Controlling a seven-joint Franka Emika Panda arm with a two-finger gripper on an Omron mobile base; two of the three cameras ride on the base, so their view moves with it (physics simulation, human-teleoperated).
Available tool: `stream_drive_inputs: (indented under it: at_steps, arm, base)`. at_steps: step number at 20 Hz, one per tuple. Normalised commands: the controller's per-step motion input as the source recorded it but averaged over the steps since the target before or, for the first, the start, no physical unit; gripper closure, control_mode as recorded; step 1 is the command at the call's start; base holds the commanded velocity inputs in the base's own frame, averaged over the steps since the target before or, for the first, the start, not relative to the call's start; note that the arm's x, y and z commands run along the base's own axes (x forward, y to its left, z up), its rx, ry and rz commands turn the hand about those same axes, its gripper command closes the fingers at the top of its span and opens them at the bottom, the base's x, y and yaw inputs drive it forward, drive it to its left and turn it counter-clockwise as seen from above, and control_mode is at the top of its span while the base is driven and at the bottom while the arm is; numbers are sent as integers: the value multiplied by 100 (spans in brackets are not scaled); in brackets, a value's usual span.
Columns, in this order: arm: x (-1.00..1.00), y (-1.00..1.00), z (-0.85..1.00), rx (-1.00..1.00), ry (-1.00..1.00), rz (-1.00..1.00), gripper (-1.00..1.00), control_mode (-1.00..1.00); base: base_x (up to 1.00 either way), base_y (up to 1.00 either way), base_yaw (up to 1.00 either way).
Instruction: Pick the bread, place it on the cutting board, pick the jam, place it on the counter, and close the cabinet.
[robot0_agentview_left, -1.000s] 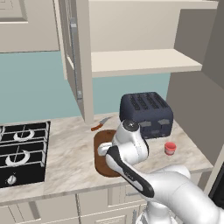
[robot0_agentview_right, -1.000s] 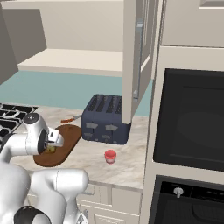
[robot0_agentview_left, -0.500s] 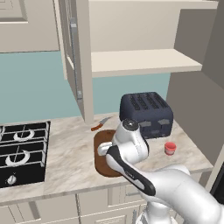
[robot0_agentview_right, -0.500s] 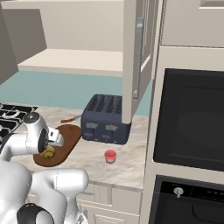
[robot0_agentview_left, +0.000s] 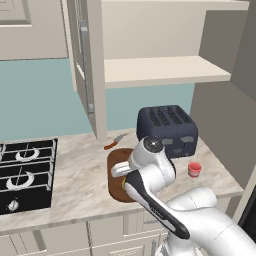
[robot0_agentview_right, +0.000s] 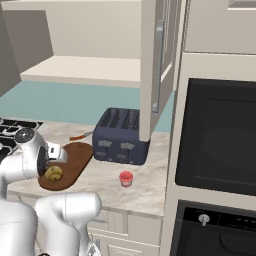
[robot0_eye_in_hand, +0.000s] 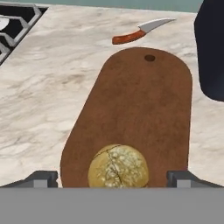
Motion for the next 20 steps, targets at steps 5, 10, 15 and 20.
stream_drive_inputs:
  at_steps: [5, 10, 15, 20]
  arm:
    - [-41, 0, 30, 0, -39, 5, -100, -100]
    - [-38, 0, 45, 0, -29, 3, -100, -100]
    - [-38, 0, 49, 1, -24, 3, -100, -100]
    - [-34, -1, 35, 4, -19, 3, -100, -100]
  base:
    - [0, 0, 0]
    - [0, 0, 0]
    - [0, 0, 0]
    - [0, 0, 0]
